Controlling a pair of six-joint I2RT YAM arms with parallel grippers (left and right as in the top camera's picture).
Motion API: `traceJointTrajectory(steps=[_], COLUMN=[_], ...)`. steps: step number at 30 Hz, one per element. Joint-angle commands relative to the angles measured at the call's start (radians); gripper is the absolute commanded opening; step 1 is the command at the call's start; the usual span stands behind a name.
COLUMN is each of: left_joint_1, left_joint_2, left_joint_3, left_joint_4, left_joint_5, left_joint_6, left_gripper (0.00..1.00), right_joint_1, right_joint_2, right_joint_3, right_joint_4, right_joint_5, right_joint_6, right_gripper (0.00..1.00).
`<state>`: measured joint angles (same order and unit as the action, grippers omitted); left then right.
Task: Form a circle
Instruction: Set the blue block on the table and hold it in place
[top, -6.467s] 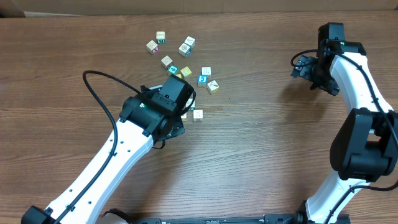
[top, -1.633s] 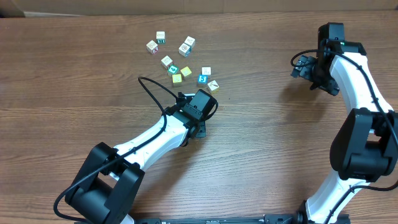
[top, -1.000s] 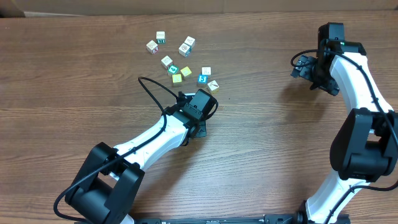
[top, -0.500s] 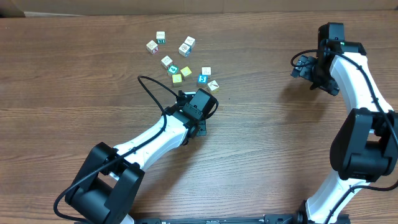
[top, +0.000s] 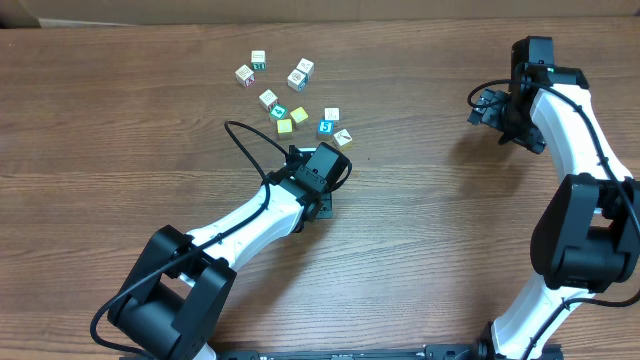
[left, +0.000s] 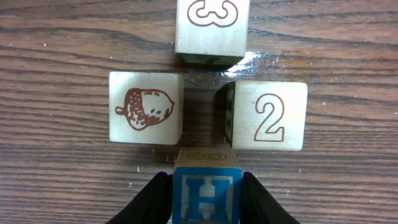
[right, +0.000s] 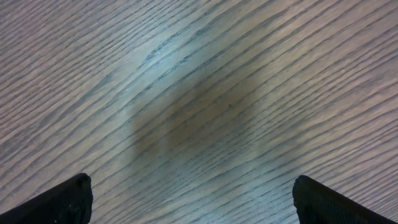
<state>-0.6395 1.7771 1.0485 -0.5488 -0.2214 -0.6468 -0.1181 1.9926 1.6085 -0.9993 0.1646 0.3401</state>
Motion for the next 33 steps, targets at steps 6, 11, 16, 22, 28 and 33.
traceJointTrajectory(steps=[6, 11, 16, 22, 28, 33], left_joint_1=[0.012, 0.013, 0.013, 0.013, 0.013, 0.013], left_joint_2=[0.014, 0.014, 0.014, 0.014, 0.014, 0.014], left_joint_3=[0.000, 0.000, 0.000, 0.001, 0.001, 0.001], left_joint_4=[0.004, 0.004, 0.004, 0.008, 0.011, 0.017], left_joint_5=[-0.014, -0.016, -0.022, -0.026, -0.026, -0.026], left_joint_6=[0.018, 0.016, 0.010, 0.010, 0.010, 0.011], left_gripper=[0.27, 0.27, 0.29, 0.30, 0.29, 0.33], right_joint_1=[-0.001, -0.001, -0.001, -0.001, -0.001, -0.001], right_joint_2=[-0.025, -0.025, -0.025, -0.025, -0.025, -0.025], right_joint_3=[0.021, 0.021, 0.021, 0.021, 0.021, 0.021], right_joint_4=[0.002, 0.002, 0.002, 0.002, 0.002, 0.002], right_joint_5=[0.011, 0.011, 0.011, 0.011, 0.011, 0.011], right_joint_6=[-0.001, -0.001, -0.001, -0.001, -0.001, -0.001], right_gripper=[1.00, 1.00, 1.00, 1.00, 1.00, 1.00])
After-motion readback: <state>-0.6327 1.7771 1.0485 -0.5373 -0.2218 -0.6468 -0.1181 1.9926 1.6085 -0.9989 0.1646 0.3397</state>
